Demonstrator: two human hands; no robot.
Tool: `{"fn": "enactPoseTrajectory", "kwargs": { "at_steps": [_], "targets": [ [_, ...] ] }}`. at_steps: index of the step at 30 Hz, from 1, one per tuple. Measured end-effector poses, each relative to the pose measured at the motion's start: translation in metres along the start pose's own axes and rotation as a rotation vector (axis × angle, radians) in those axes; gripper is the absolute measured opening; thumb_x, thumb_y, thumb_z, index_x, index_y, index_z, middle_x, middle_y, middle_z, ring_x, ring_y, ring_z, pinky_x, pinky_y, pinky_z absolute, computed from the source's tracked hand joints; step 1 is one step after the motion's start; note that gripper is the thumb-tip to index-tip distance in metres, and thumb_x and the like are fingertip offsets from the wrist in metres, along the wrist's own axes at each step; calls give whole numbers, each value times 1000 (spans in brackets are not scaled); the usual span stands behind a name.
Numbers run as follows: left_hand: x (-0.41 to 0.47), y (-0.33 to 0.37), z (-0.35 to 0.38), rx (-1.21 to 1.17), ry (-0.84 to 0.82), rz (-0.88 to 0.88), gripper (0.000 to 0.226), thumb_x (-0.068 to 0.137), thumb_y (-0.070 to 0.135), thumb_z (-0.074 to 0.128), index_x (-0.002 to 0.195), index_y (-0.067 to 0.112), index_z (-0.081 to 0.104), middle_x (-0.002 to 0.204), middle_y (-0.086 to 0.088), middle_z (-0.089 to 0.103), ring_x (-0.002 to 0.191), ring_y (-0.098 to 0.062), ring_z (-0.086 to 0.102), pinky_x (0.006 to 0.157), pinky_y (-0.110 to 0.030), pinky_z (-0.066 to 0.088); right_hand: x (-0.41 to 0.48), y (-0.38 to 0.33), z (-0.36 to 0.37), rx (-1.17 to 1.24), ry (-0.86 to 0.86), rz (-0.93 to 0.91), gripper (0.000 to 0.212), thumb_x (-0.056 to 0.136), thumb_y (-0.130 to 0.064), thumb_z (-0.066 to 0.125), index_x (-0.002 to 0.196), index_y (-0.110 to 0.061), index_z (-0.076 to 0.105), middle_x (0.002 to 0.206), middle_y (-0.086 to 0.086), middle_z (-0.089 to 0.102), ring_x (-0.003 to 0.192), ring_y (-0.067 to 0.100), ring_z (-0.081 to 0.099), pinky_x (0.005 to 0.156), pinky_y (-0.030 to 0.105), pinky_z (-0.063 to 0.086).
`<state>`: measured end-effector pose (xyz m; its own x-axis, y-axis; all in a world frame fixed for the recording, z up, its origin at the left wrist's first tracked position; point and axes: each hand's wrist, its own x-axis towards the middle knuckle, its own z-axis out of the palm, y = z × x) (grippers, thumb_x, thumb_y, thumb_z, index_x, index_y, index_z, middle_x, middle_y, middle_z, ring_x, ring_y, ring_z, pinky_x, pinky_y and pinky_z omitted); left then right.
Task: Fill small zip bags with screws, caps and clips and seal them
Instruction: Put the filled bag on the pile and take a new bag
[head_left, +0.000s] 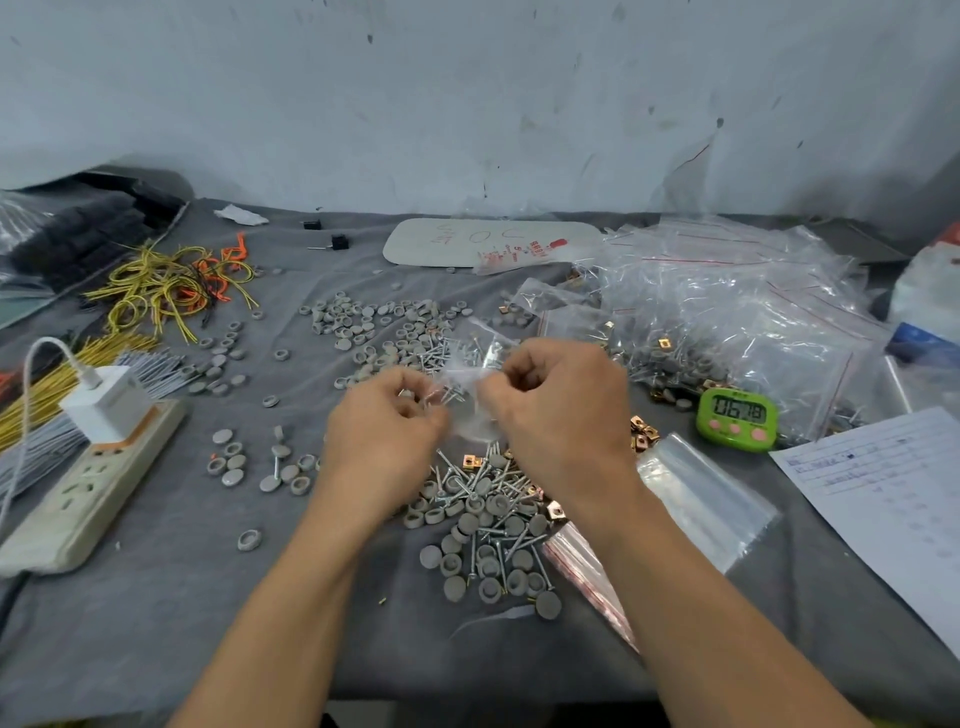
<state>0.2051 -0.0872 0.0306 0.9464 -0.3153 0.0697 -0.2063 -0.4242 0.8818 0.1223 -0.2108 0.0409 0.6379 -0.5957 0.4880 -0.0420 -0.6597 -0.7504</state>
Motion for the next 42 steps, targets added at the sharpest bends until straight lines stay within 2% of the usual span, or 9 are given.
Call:
{"fn": "enactPoseTrajectory", "kwargs": {
  "at_steps": [6,13,16,21,27,30,34,38,42],
  "targets": [
    [1,3,0,-105,271,71,21,82,10,71,81,28,60,46,12,53,38,-2,41,50,-27,34,-1,-12,5,-154,94,-77,22,72,-19,81,64,-21,61,55,-15,56,54,7,57,60,28,52],
    [-4,3,4,-68,236,161,27,84,9,70,82,34,61,52,10,53,44,-4,44,42,-15,35,-10,-12,22,-329,-309,-176,25,88,-19,65,105,-35,75,85,-4,71,78,22,62,68,30,42],
    [-15,8,8,39,186,278,33,80,5,69,81,37,61,56,11,52,49,-4,47,46,-12,37,-2,-4,21,-64,-451,155,28,89,-15,61,103,-34,77,75,-3,70,59,11,55,54,23,41],
    [-24,15,11,166,212,310,41,76,13,74,91,48,59,64,23,54,60,-6,51,58,-28,38,11,1,15,1000,-397,814,23,94,10,48,91,0,69,53,6,57,37,9,40,54,25,36],
    [-39,27,29,347,340,462,45,74,15,62,103,46,47,51,13,46,48,-10,47,55,-30,31,0,-7,21,1241,-222,860,29,83,22,59,82,-1,76,80,21,71,57,22,67,49,25,56],
    [-41,29,39,380,441,535,39,77,17,68,104,38,48,51,11,49,44,-16,43,48,-23,24,-3,-8,18,1086,-180,869,13,91,-5,73,79,-8,78,71,9,74,55,19,68,52,26,56],
    [-36,29,42,346,451,371,33,89,42,66,107,43,39,55,25,39,48,-3,31,50,-25,19,1,-6,13,928,-312,813,40,101,-37,63,72,-17,83,88,7,80,77,16,71,83,36,58],
    [-37,24,38,295,433,322,41,87,31,66,112,43,36,59,15,52,53,-18,42,60,-35,29,4,-10,9,1066,-457,700,18,95,-7,64,105,-4,79,110,14,76,101,20,65,100,37,49],
    [-36,20,36,199,409,327,48,86,21,66,119,40,37,59,11,56,54,-14,51,61,-37,35,7,-9,7,1271,-464,689,48,75,8,66,120,-7,73,115,18,74,97,24,63,87,28,52]
  ]
}}
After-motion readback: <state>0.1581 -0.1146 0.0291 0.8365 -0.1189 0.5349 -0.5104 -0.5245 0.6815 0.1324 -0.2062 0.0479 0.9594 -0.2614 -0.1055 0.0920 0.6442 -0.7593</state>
